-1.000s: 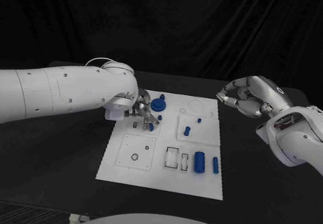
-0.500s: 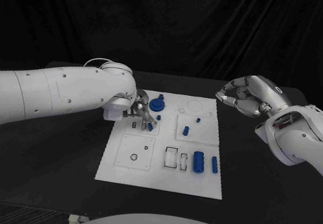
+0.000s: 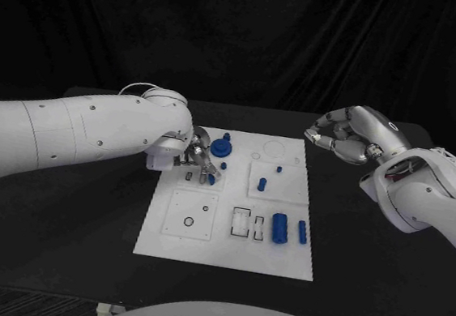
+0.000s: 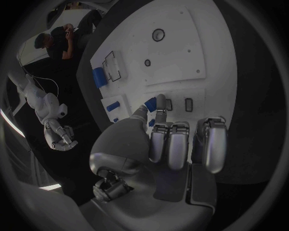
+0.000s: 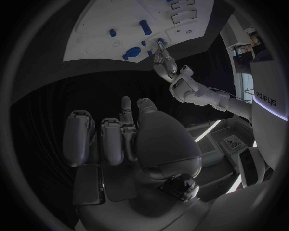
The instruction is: Assemble the parts on the task board
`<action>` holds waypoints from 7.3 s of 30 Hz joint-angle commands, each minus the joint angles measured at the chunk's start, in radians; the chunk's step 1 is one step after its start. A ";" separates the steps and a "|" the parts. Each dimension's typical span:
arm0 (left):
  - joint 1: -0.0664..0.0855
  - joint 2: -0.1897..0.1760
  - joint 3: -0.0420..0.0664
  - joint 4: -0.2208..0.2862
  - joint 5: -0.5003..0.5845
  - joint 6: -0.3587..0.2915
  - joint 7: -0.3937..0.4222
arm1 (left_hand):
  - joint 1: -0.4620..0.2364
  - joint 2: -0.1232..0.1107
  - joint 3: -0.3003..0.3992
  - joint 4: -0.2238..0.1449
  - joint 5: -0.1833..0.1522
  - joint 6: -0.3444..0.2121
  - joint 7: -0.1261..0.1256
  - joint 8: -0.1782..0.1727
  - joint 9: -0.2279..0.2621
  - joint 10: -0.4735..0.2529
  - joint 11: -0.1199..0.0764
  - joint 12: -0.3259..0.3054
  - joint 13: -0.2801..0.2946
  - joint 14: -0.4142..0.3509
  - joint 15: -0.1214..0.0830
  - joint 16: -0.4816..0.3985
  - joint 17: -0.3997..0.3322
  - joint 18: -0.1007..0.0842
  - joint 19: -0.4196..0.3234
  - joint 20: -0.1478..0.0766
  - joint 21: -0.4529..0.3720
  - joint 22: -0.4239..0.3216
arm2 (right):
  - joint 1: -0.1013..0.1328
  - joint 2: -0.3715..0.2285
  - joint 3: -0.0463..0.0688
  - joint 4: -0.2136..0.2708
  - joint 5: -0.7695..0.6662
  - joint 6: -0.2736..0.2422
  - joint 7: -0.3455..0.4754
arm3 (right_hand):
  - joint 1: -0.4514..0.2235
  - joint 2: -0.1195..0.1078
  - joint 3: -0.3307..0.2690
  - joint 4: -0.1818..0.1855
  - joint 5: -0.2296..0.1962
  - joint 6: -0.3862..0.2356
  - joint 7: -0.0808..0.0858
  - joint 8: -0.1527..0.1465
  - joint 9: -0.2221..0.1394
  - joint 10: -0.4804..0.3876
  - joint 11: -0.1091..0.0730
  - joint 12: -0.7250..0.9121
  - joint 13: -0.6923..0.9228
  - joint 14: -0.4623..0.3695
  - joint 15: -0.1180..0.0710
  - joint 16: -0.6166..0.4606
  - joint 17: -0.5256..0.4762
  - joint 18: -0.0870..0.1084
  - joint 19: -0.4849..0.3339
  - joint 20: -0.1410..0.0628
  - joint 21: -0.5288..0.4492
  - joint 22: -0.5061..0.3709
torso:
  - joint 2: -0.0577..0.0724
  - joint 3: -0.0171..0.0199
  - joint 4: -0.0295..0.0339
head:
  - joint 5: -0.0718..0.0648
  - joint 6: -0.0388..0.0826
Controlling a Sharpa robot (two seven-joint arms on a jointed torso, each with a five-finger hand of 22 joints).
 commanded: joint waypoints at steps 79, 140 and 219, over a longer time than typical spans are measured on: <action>-0.005 -0.071 0.001 0.025 0.000 -0.092 0.085 | 0.012 -0.109 0.370 -0.191 0.149 0.031 -0.004 -0.092 0.095 0.105 -0.008 0.003 0.263 0.102 -0.008 0.007 0.263 0.003 0.003 -0.005 -0.019 0.145 | -0.012 0.015 0.001 -0.025 0.003 0.024 -0.011 | 0.051 -0.011 0.039 -0.017 0.032 0.011 0.004 -0.022 -0.008 0.043 0.001 -0.021 0.037 0.063 -0.003 -0.007 0.016 0.016 0.015 0.008 -0.014 0.190 | -0.002 -0.0007 0.0002 | 0.013 0.000; -0.040 -0.057 0.001 0.005 0.000 -0.102 0.095 | -0.003 -0.107 0.402 -0.186 0.126 0.025 0.000 -0.098 0.109 0.105 -0.005 0.003 0.263 0.102 -0.006 0.007 0.263 0.005 -0.003 -0.004 -0.025 0.141 | -0.023 0.019 0.001 -0.031 0.003 0.041 -0.013 | 0.056 -0.011 0.044 -0.019 0.033 0.012 0.004 -0.023 -0.009 0.041 0.001 -0.024 0.033 0.062 -0.003 -0.009 0.013 0.017 0.014 0.008 -0.016 0.189 | -0.001 -0.0006 -0.0005 | 0.012 0.000; 0.025 -0.059 0.001 -0.169 -0.048 -0.189 0.155 | -0.022 -0.120 0.055 0.076 -0.129 -0.014 -0.038 0.097 0.578 0.105 -0.038 0.003 0.263 0.102 -0.037 0.007 0.263 -0.009 0.055 -0.035 -0.001 0.201 | -0.040 0.019 0.001 -0.046 0.003 0.057 -0.017 | 0.053 -0.016 0.047 -0.015 0.033 0.014 0.005 -0.026 -0.010 0.039 0.002 -0.027 0.029 0.062 -0.002 -0.010 0.011 0.017 0.013 0.009 -0.018 0.188 | 0.002 -0.0017 -0.0009 | 0.023 0.000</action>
